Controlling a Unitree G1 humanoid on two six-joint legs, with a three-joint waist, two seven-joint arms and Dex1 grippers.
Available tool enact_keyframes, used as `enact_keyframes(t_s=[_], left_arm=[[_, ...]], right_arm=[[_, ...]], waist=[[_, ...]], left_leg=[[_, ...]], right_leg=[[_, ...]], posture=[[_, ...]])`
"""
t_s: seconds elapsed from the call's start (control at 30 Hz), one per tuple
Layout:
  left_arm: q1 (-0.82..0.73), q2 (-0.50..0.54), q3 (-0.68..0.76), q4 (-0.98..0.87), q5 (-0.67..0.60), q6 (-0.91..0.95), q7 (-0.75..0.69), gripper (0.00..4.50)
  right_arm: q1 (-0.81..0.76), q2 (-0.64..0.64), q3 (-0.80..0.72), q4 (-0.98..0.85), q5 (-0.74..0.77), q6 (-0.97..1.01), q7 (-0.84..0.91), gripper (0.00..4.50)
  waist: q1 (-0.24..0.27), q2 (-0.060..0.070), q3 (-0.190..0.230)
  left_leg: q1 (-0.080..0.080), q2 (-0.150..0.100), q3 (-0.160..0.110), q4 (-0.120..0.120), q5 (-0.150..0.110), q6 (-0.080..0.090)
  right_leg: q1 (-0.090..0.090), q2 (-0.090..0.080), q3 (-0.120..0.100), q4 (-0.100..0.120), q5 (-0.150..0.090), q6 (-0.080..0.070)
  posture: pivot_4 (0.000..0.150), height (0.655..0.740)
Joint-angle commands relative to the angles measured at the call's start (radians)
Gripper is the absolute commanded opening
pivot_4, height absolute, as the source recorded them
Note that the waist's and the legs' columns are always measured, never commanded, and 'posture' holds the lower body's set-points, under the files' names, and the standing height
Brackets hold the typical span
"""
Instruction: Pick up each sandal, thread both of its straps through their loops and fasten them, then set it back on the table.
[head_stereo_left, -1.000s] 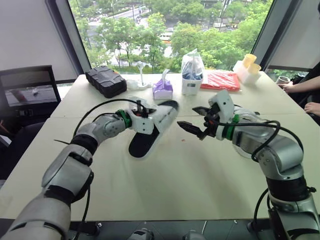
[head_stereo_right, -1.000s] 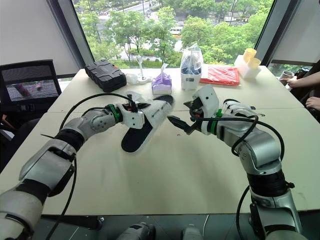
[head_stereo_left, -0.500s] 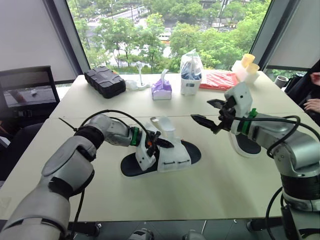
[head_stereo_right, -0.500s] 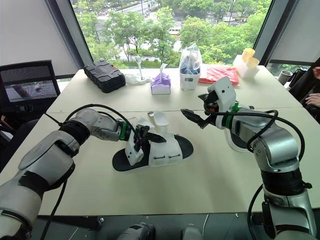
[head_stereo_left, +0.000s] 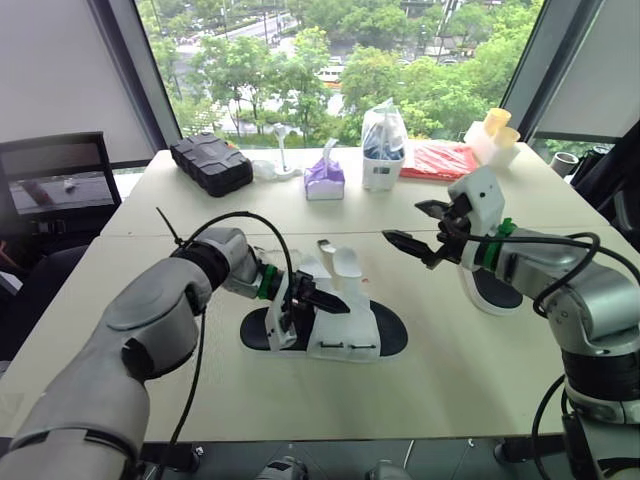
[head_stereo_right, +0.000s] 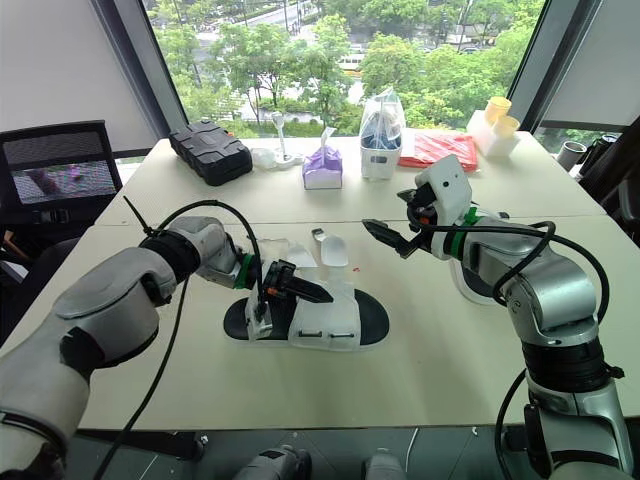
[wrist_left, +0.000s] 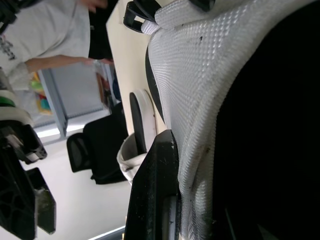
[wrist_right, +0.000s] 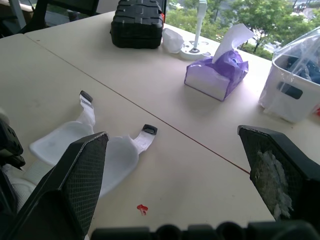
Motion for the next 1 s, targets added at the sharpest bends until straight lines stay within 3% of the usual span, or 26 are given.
enact_keyframes(t_s=[0.03,0.13,0.17,0.2,0.43,0.8,1.0], left_arm=[[-0.03,-0.015,-0.04,0.025,0.016,0.01,0.079,0.05],[-0.031,-0.026,-0.065,0.051,0.016,0.012,0.093,0.05],[-0.032,-0.028,-0.07,0.054,0.016,0.015,0.101,0.74],[-0.033,-0.027,-0.076,0.055,0.014,0.006,0.112,1.03],[-0.009,-0.007,-0.135,0.058,0.032,0.014,0.114,4.44],[0.007,0.196,-0.055,0.088,-0.098,-0.129,-0.036,4.44],[0.038,0.301,0.018,0.099,-0.191,-0.226,-0.206,4.44]], right_arm=[[0.001,0.004,-0.011,-0.04,0.001,-0.007,-0.006,4.5],[0.003,0.005,-0.011,-0.041,0.0,-0.006,-0.007,4.5],[0.003,0.005,-0.011,-0.041,0.0,-0.006,-0.007,4.5],[0.005,0.005,-0.011,-0.042,0.0,-0.006,-0.008,4.5],[0.006,0.009,-0.002,-0.034,-0.004,-0.012,-0.009,4.5],[-0.008,0.017,0.017,-0.008,-0.013,-0.033,0.008,4.5],[-0.005,0.028,0.034,0.004,-0.027,-0.056,0.018,4.5]], waist=[[0.001,0.0,0.0],[0.0,0.0,0.0],[0.0,0.0,0.0],[0.0,-0.001,0.0],[0.0,-0.001,0.0],[-0.009,-0.002,0.0],[-0.002,-0.002,-0.001]], left_leg=[[0.0,0.0,0.0,0.0,0.0,0.0],[0.0,0.0,0.0,0.0,0.0,0.0],[0.0,0.0,0.0,0.0,0.0,0.0],[0.0,0.0,0.0,0.0,0.0,0.0],[0.0,0.0,0.001,0.0,0.0,0.0],[0.001,0.0,0.001,0.0,0.0,0.0],[0.001,0.0,0.001,0.001,0.0,0.0]], right_leg=[[0.0,0.0,0.0,0.0,0.0,0.0],[0.0,0.0,0.0,0.0,0.0,0.001],[0.0,0.0,0.0,0.0,0.0,0.001],[0.0,0.0,0.0,0.0,0.0,0.001],[0.0,0.0,0.0,0.0,0.0,0.001],[0.0,0.0,0.001,0.001,0.0,0.001],[0.0,0.0,0.0,0.002,0.0,0.001]], posture=[[0.15,0.74],[0.15,0.74],[0.15,0.74],[0.15,0.74],[0.15,0.74],[0.15,0.74],[0.15,0.74]])
